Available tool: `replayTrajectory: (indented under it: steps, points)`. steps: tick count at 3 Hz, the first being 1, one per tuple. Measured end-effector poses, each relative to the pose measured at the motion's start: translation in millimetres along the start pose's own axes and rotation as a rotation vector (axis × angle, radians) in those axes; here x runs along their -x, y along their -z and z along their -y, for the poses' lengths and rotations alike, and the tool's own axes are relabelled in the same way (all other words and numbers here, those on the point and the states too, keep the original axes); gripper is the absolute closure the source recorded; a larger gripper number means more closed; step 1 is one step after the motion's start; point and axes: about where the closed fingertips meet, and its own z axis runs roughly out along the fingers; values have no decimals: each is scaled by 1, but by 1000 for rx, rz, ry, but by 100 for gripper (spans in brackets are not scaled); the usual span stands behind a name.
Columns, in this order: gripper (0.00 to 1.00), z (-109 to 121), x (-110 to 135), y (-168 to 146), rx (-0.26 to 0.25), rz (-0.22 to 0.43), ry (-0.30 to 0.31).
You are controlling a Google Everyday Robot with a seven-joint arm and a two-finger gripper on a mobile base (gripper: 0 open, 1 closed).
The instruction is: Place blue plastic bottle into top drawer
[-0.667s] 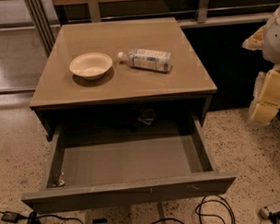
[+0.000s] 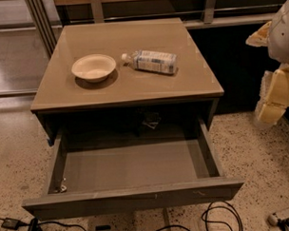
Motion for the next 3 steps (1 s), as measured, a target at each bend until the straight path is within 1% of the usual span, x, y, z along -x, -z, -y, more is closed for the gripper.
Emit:
replayTrajectory:
  steps: [1,2,3]
  points:
    - [0,16,24,6,-50,56,97]
    - [0,40,34,13,-92,164,113]
    - [0,57,52,15,-112,332,22]
